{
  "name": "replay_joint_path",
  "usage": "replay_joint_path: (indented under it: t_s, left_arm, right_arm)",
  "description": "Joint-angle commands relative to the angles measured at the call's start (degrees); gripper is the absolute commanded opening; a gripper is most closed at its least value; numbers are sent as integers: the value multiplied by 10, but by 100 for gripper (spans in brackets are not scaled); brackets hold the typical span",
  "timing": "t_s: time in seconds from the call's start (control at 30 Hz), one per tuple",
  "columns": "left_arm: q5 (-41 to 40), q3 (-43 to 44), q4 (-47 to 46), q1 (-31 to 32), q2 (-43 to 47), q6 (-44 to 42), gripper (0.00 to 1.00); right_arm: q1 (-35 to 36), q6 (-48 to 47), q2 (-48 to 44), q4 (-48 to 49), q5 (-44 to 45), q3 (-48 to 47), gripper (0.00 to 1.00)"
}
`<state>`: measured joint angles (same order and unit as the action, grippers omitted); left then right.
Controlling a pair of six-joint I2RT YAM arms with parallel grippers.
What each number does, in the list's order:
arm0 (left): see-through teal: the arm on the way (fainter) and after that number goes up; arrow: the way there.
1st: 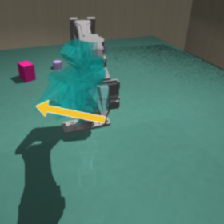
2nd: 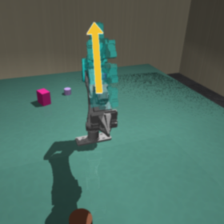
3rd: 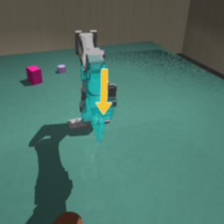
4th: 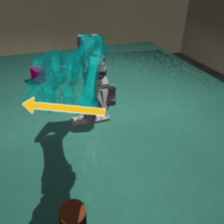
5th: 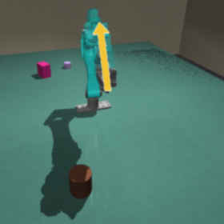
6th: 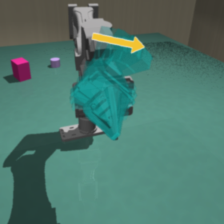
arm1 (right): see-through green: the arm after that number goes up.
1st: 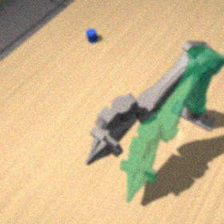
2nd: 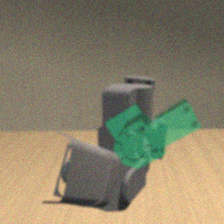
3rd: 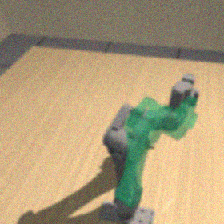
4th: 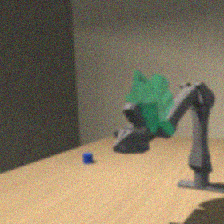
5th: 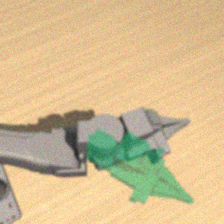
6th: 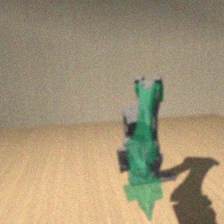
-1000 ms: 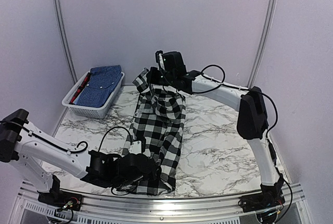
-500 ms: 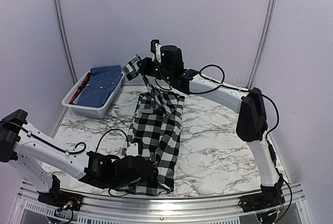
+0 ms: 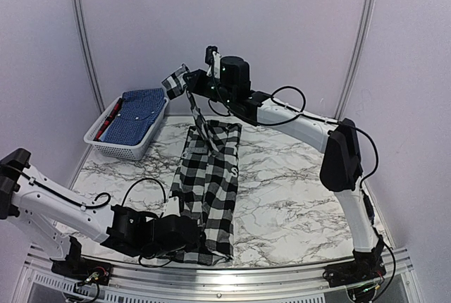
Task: Fold and stack the long sleeve shirts
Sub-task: Fold the 1/3-folded shirt at the center of the board.
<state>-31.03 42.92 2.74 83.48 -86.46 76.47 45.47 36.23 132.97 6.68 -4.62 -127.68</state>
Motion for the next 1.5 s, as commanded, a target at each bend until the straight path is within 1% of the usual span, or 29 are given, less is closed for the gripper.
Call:
replay_joint_path:
  t_s: [0.0, 0.13, 0.27, 0.33, 0.47, 0.57, 0.63, 0.67, 0.73, 0.87, 0.97, 1.03, 1.1, 1.17, 1.23, 1.33, 1.4, 1.47]
  left_arm:
    - [-11, -9, 50, 5, 13, 19, 0]
    - [3, -4, 51, 5, -1, 15, 0]
    - [5, -8, 53, 5, 1, 17, 1]
    - [2, -11, 59, 5, 7, 20, 7]
    - [-7, -16, 75, 4, 20, 24, 15]
    - [-13, -14, 87, 2, 35, 18, 27]
    - [-20, -14, 98, 2, 49, 14, 38]
    - [-26, -14, 103, 0, 59, 12, 42]
    - [-34, -12, 116, -6, 82, -3, 47]
    - [-27, 1, 129, -36, 128, -51, 53]
    - [-3, 12, 127, -73, 150, -88, 54]
    - [27, 18, 96, -98, 154, -135, 54]
    - [69, 31, 64, -118, 141, -175, 54]
    - [97, 48, 53, -126, 112, -202, 52]
    - [119, 57, 46, -126, 79, -209, 43]
    - [158, 36, 2, -126, 41, -195, 36]
    - [181, 6, -47, -126, 26, -176, 34]
    - [199, -13, -78, -126, 7, -159, 34]
  right_arm:
    - [3, 11, 13, 30, -6, -14, 0]
    - [3, 15, 9, 27, 0, -2, 0]
    - [3, 16, -9, 39, 8, 38, 0]
    - [3, 15, -24, 50, 17, 70, 0]
    - [3, 24, -71, 80, 31, 147, 0]
    - [3, 39, -110, 113, 43, 220, 0]
    - [5, 48, -134, 133, 44, 262, 0]
    - [6, 52, -146, 141, 53, 289, 0]
    - [11, 56, -173, 153, 72, 330, 0]
    - [27, 60, -219, 170, 92, 407, 0]
    - [34, 79, -247, 183, 96, 466, 0]
    - [40, 88, -267, 201, 105, 511, 0]
    - [46, 97, -284, 211, 117, 547, 0]
    - [49, 108, -292, 217, 118, 575, 0]
    - [50, 122, -297, 226, 114, 602, 0]
    - [52, 130, -303, 247, 104, 645, 0]
    - [53, 127, -310, 253, 98, 669, 0]
    - [53, 125, -321, 254, 98, 689, 3]
